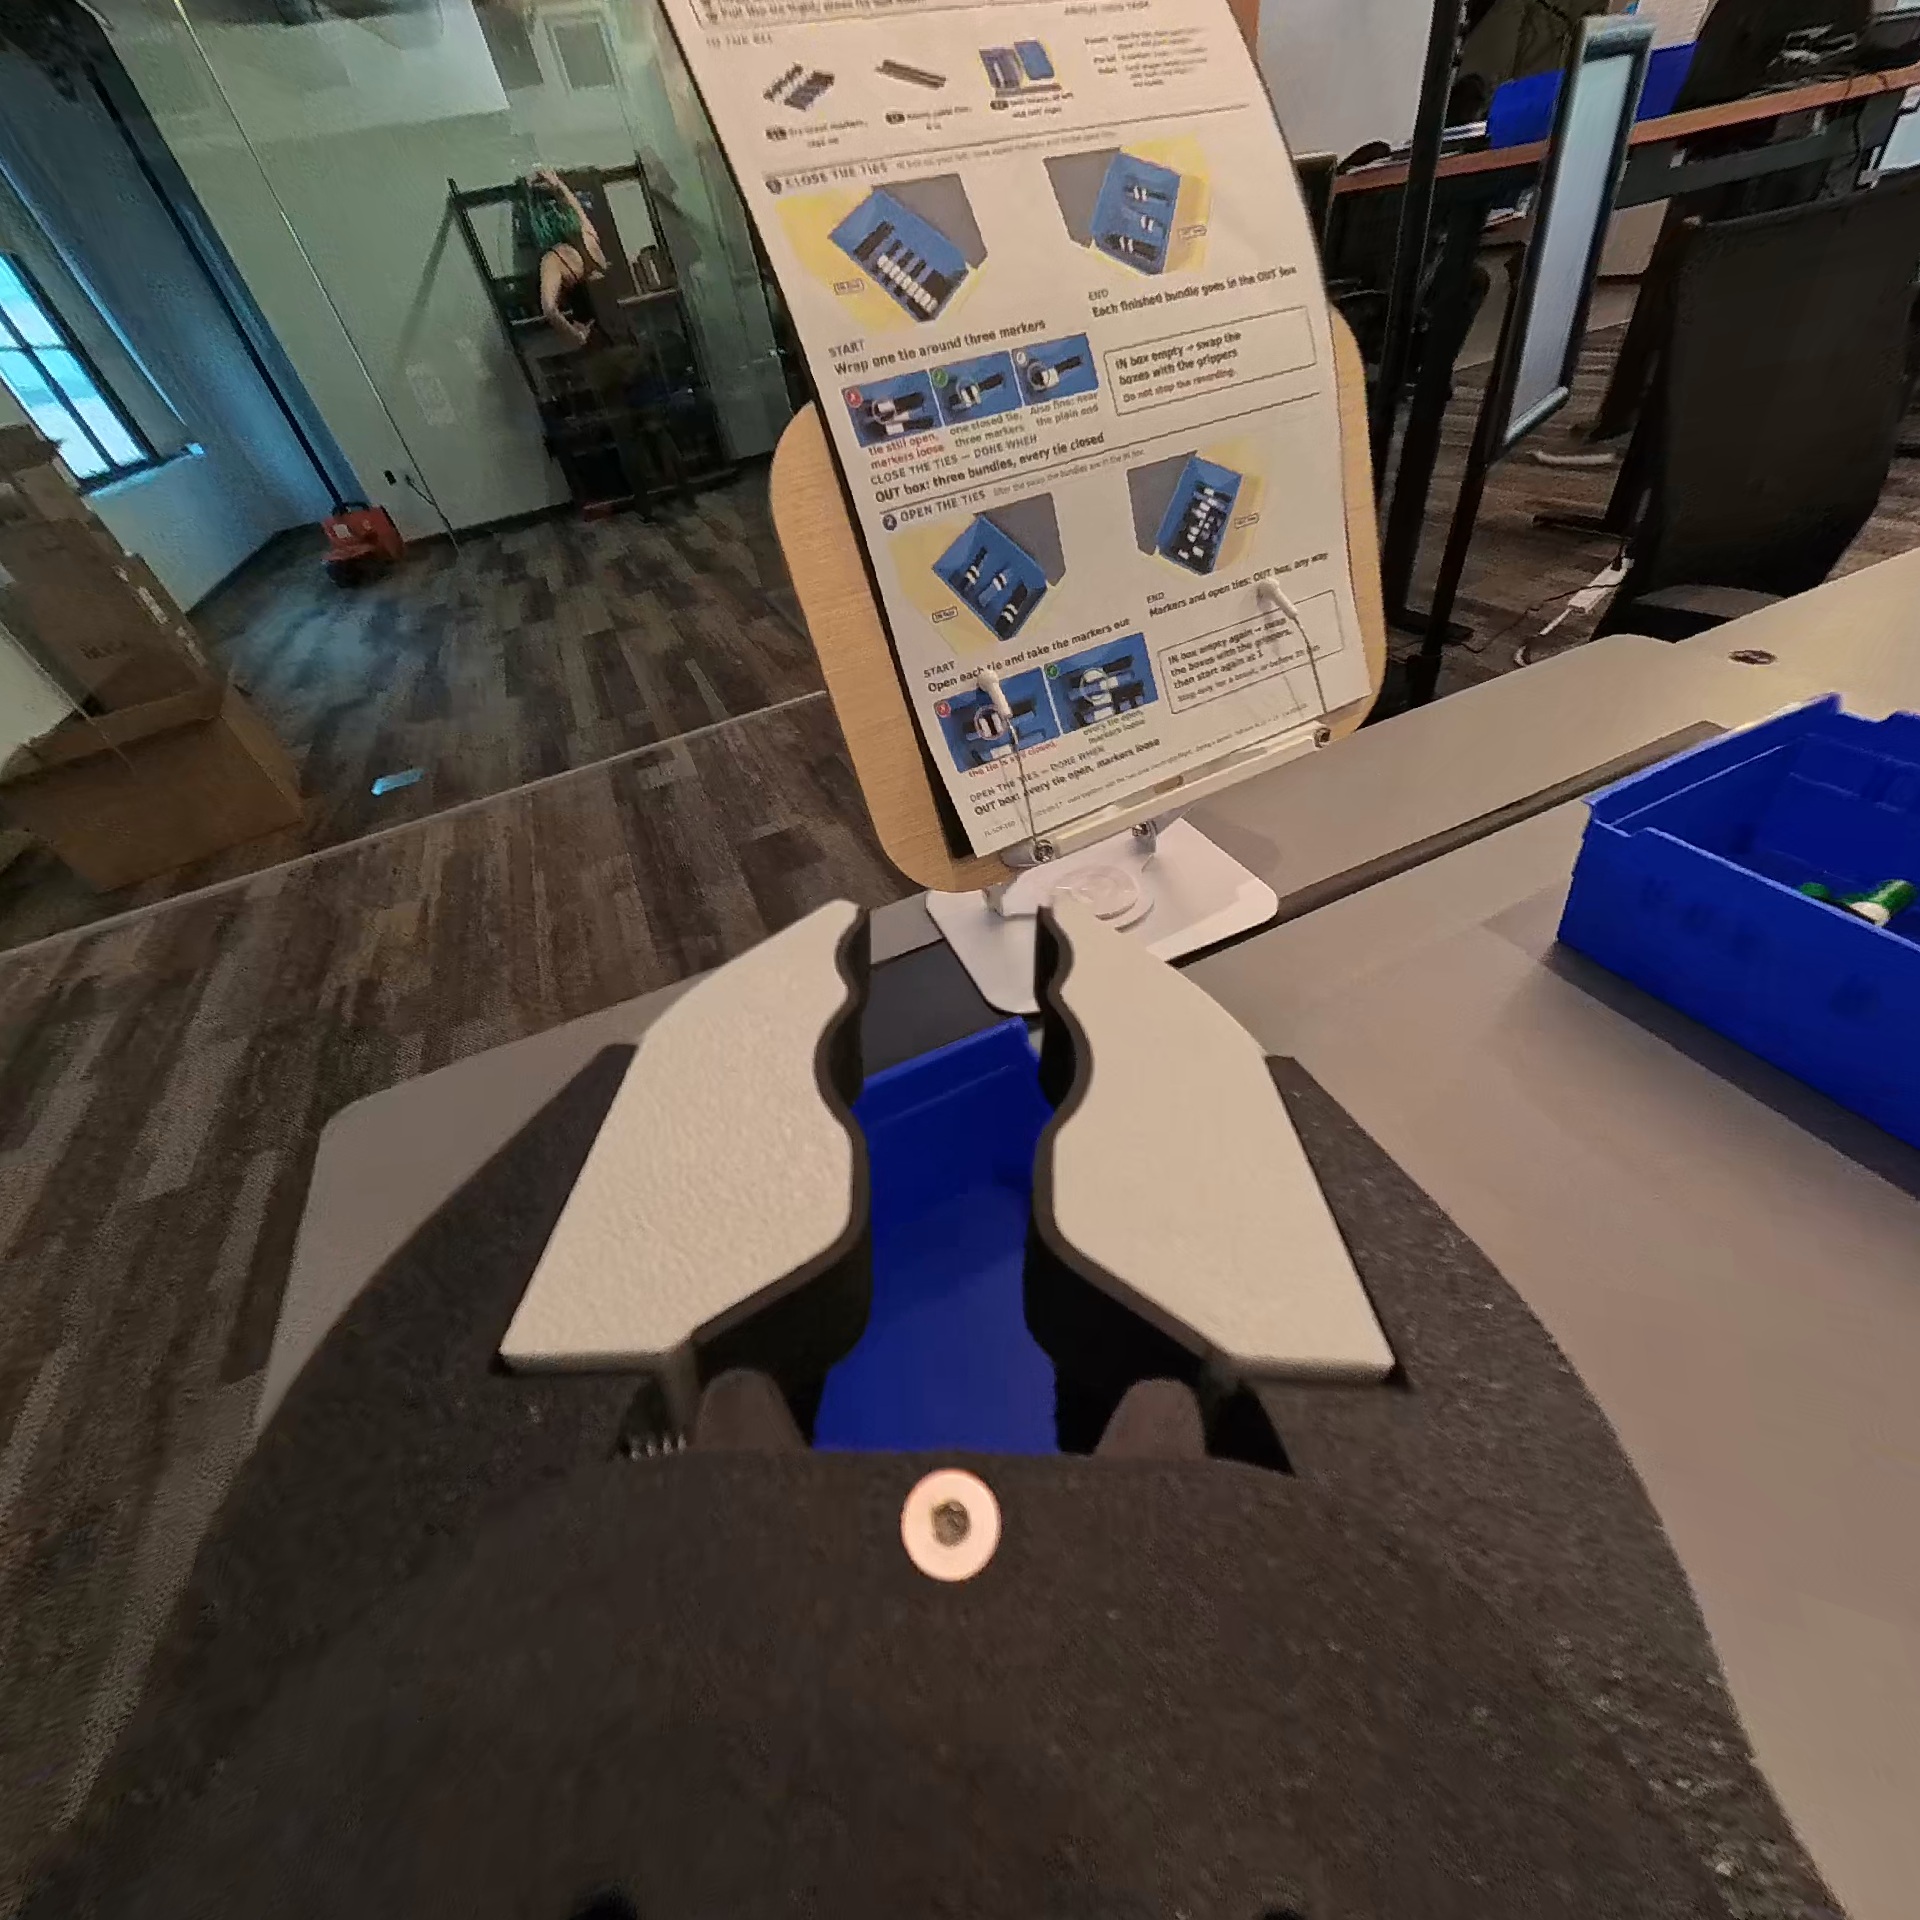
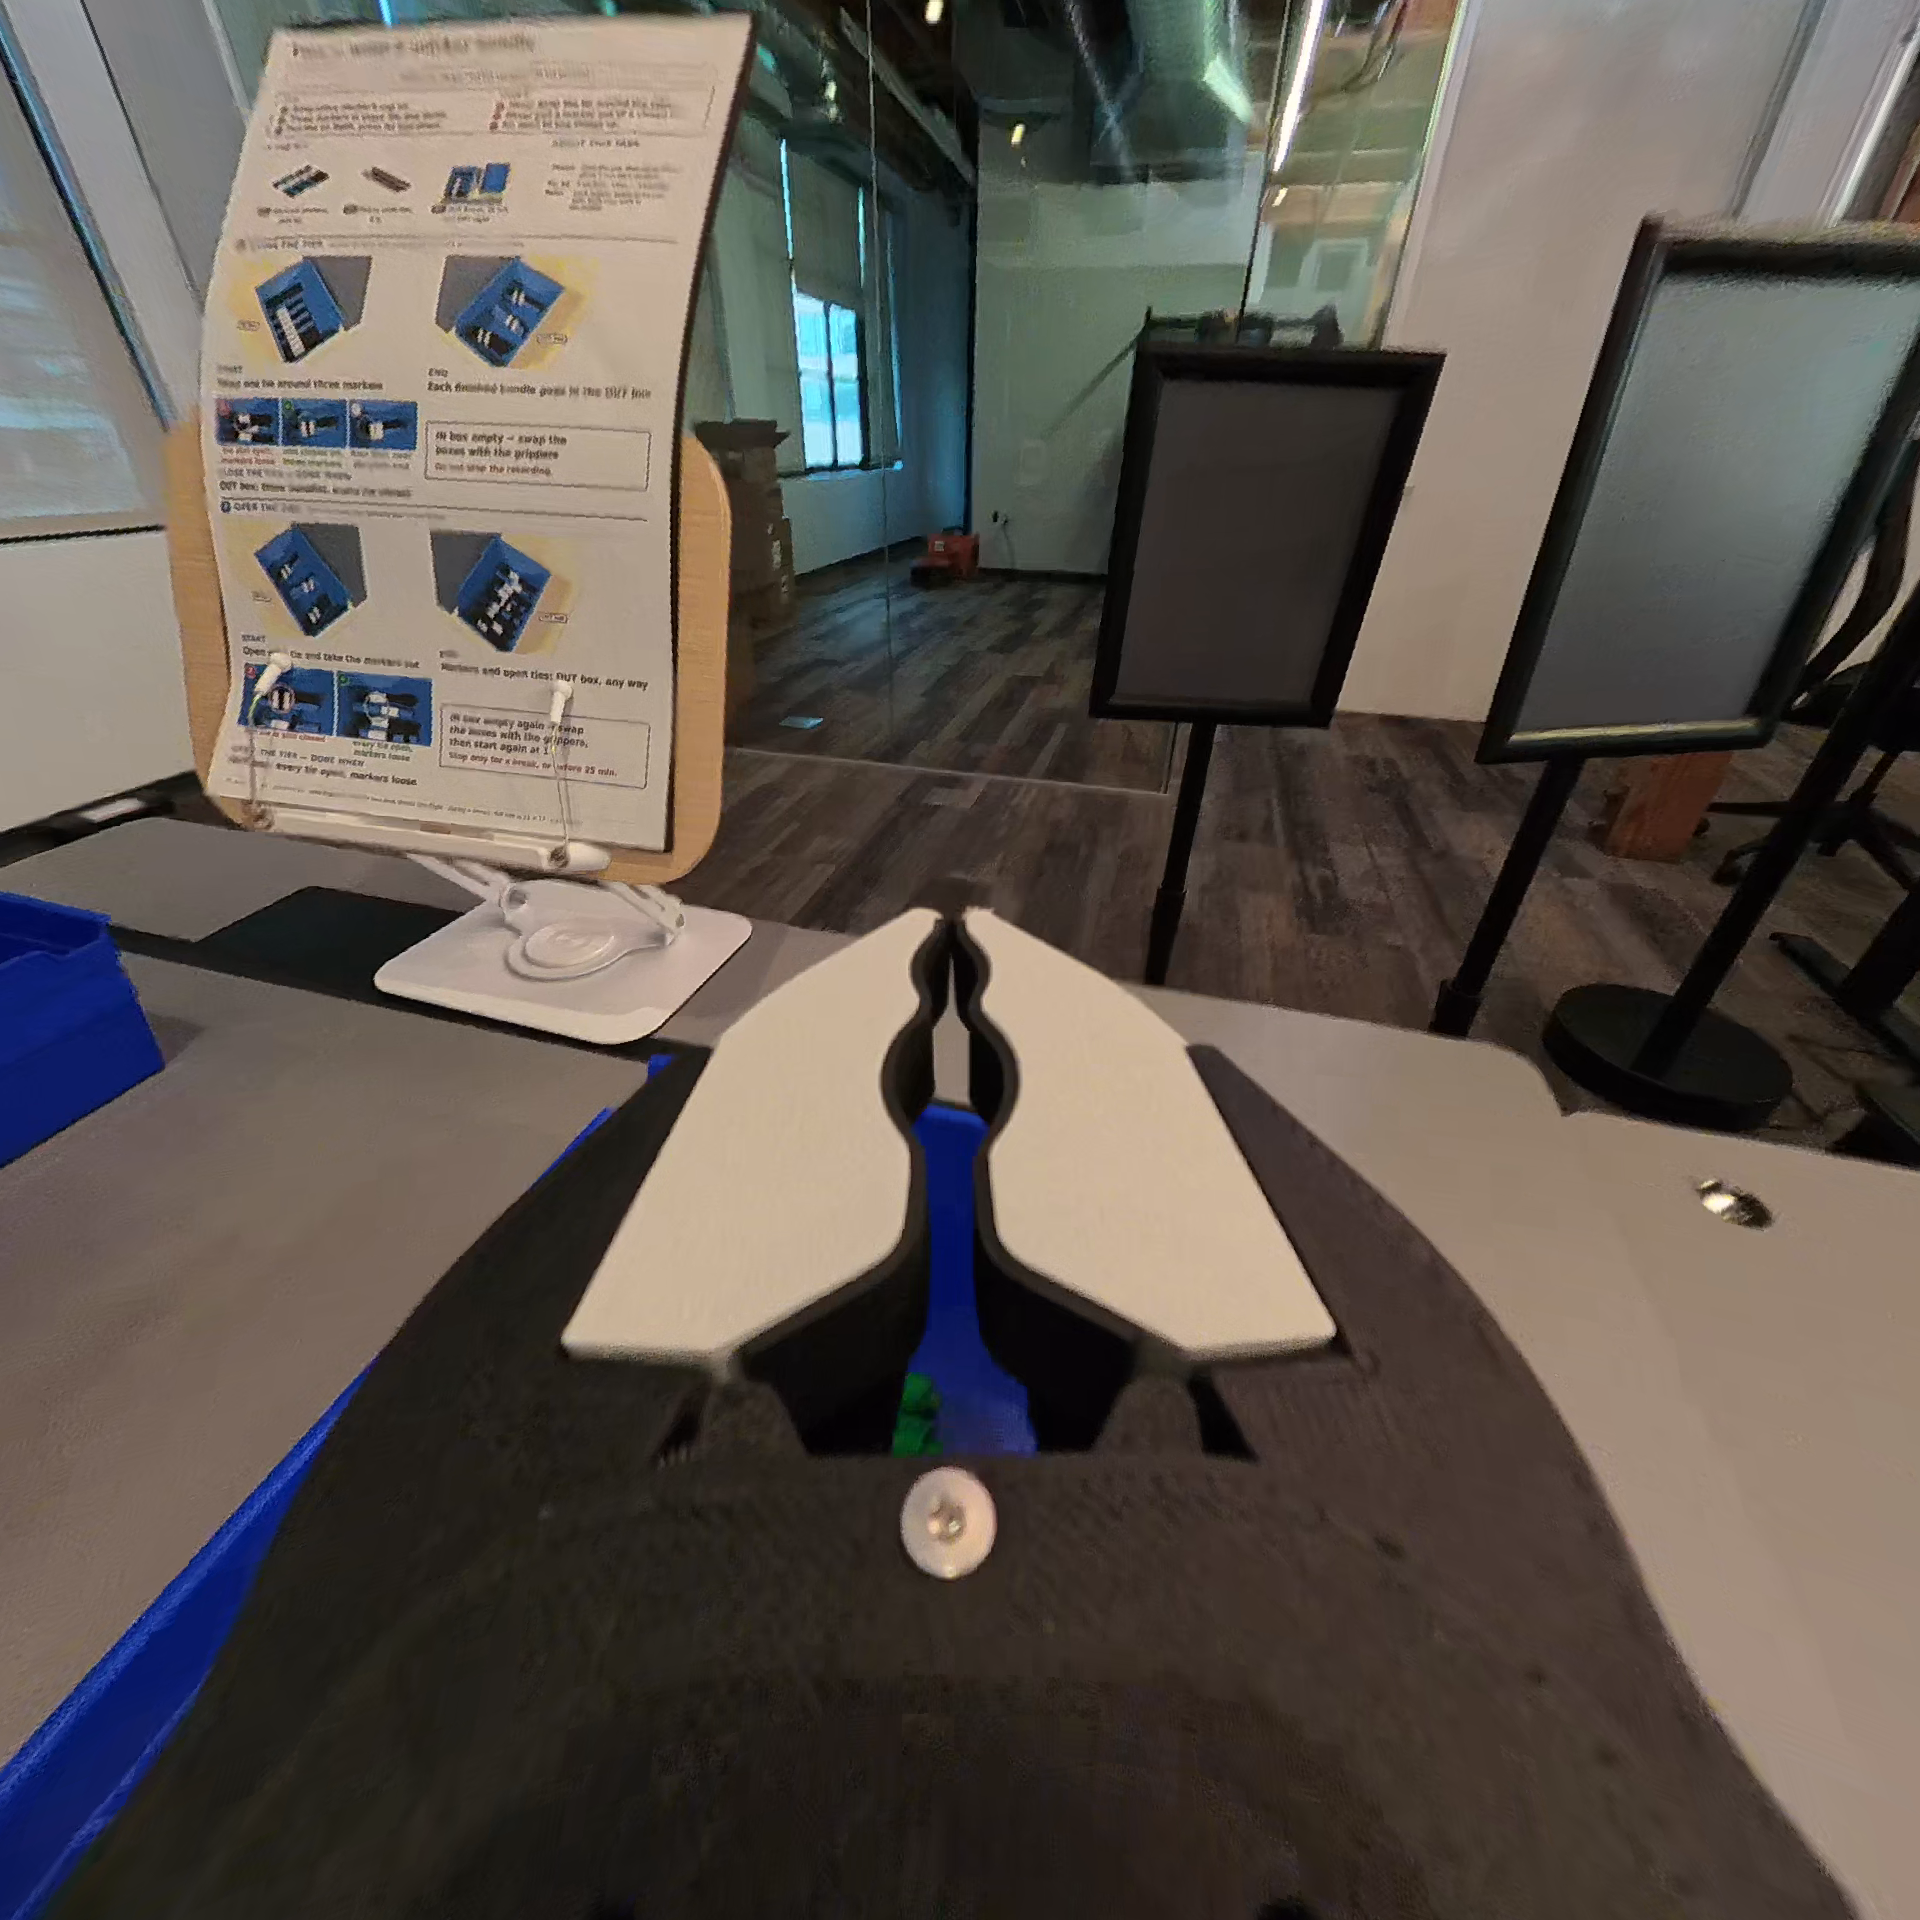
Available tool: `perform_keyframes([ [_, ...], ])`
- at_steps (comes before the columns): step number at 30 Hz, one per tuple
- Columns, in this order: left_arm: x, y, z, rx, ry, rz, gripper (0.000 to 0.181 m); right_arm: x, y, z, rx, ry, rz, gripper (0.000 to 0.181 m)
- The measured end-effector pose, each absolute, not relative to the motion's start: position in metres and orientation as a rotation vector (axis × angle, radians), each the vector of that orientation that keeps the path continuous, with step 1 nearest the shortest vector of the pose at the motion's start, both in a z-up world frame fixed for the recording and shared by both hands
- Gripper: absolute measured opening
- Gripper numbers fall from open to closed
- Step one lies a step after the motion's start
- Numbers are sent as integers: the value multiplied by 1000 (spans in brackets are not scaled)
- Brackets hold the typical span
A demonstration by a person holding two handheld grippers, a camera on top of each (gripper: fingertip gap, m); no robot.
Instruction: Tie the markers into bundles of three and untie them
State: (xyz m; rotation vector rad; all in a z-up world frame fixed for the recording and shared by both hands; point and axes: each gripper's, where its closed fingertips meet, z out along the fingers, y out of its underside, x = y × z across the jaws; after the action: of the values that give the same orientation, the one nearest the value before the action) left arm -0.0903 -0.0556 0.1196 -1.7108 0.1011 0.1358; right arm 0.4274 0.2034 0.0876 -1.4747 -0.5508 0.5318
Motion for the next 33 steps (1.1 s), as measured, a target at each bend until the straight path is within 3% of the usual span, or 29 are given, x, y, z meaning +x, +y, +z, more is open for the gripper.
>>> perform_keyframes([
  [5,-96,-50,106,-1758,87,133,37,424,210,53,-1663,-626,520,2],
  [8,-118,-61,87,-1881,11,195,52,435,207,50,-1706,-632,424,8],
  [13,-172,-99,48,-2173,-59,195,67,451,227,30,-1917,-671,355,52],
  [15,-198,-122,33,-2288,-73,251,69,457,234,9,-2059,-723,296,60],
  [27,-204,-148,-43,-2506,-302,-126,89,467,202,-103,-2613,-807,176,68],
  [33,-201,-136,-79,-2589,-322,23,87,493,210,-121,-2581,-786,-231,63],
])
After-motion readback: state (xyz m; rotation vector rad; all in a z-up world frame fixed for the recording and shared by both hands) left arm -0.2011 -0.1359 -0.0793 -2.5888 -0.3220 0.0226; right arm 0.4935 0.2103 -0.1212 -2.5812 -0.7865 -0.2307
